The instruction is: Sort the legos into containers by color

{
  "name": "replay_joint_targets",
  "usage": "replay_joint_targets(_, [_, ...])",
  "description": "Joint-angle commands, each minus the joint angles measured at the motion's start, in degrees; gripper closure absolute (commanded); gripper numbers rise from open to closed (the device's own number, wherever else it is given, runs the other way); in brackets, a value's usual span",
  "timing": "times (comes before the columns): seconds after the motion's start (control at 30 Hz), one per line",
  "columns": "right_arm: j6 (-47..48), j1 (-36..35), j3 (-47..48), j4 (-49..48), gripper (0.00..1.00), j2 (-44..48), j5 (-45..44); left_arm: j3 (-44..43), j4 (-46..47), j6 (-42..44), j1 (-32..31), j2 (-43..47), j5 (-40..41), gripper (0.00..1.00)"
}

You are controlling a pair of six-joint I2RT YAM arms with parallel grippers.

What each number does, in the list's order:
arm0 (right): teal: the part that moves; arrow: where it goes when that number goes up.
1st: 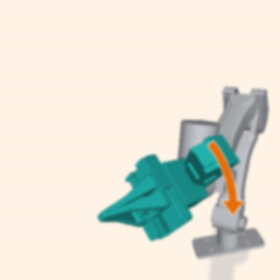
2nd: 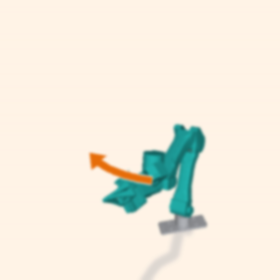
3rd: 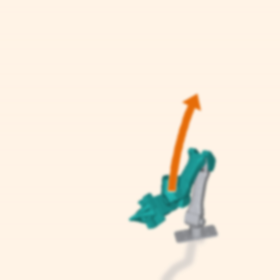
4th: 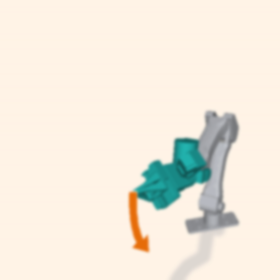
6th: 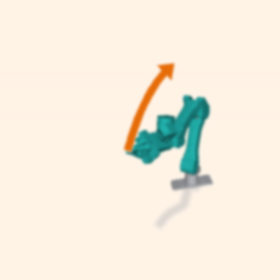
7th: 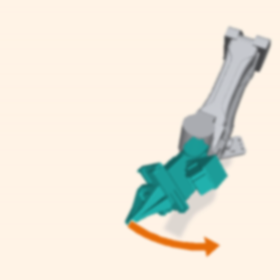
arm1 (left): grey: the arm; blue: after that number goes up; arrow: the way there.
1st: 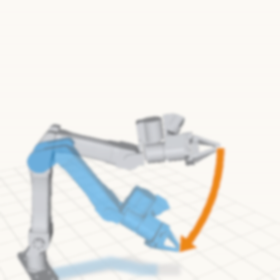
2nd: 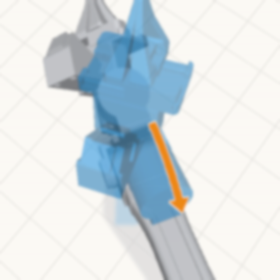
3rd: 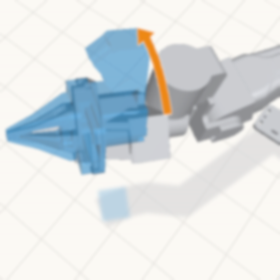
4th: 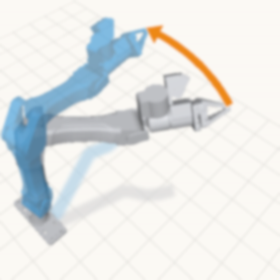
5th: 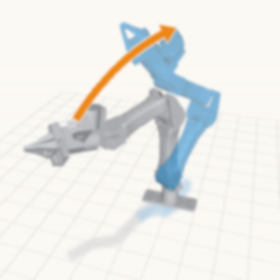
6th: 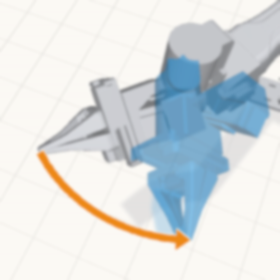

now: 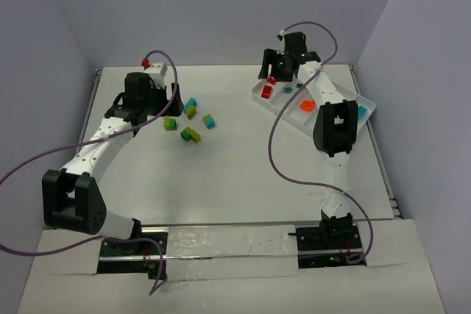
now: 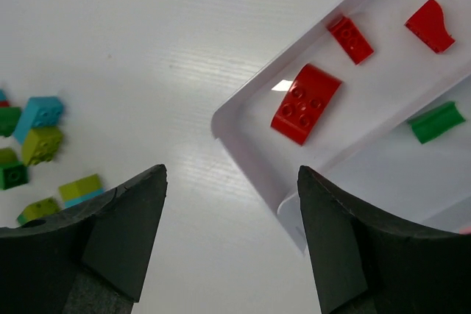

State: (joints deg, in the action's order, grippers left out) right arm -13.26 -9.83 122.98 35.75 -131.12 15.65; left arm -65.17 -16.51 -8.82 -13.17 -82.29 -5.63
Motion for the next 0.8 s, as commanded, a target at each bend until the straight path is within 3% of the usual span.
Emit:
replay_joint_targets(0.0, [-0.48,-0.58,-4.54,-0.64,0.18,11.85,5.38,1.26,-1.12,-0.93,0.16,-1.33,-0.95,0.03])
replay_joint_targets(0.23, [0.22,-1.31,-16.50,-1.73,0.15,18.23,10.18,4.03,1.92,10.08,1.95,-1.99,-1.27,0.07])
replay_joint_targets(0.4, [0.65,-2.06,-22.14,-2.28,0.14,20.51,11.33,-1.60,0.08,5.55,3.18,-10.56,5.35,0.19])
replay_joint_targets(0.77, [0.52,-3.35,-24.37,-2.61,0.13,21.87,12.83,-4.94,1.74,2.32,3.33,-20.95,5.36,0.15])
